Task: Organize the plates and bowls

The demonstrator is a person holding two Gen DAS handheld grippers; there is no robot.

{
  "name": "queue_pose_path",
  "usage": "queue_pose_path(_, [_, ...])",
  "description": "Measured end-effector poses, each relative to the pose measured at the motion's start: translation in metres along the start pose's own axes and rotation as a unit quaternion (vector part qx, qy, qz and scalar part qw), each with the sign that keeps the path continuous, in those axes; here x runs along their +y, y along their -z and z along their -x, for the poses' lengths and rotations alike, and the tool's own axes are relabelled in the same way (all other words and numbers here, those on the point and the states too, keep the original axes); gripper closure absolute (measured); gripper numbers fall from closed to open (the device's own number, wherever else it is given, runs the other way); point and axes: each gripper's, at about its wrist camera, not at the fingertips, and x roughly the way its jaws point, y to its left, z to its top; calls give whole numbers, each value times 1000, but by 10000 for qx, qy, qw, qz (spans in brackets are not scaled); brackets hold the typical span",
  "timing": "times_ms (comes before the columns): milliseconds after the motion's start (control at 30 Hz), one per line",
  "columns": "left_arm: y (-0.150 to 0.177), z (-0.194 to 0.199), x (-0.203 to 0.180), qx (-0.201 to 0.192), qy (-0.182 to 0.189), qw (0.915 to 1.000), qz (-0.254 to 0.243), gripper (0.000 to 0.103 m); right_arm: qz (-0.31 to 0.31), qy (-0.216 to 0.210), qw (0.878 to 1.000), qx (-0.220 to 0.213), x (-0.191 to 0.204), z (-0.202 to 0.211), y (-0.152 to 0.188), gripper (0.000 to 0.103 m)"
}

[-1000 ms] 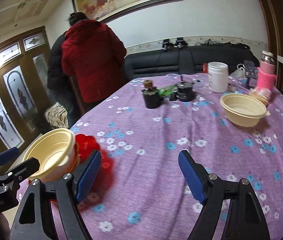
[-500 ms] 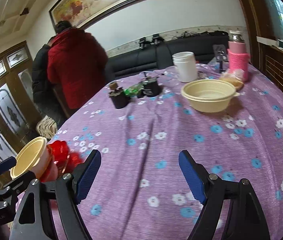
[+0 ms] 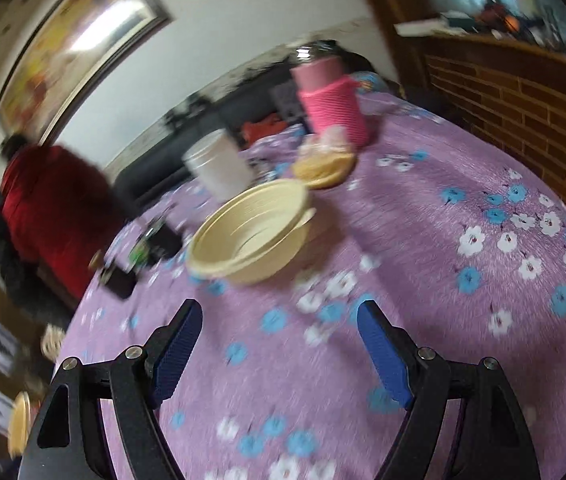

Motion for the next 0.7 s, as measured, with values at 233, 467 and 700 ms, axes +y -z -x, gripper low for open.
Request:
queue_pose_path(233, [-4, -7, -13, 30, -190, 9996, -230, 20, -404, -275, 9986, 176, -5, -42, -32, 20])
queue_pose_path(467, [-3, -12, -19, 130, -198, 9991, -359, 20, -820, -241, 9934, 770, -8, -107, -53, 60])
queue_pose_path(700, [-5, -17, -10, 215, -33, 9996, -164, 20, -919, -993, 9799, 1468, -8, -102, -28, 91])
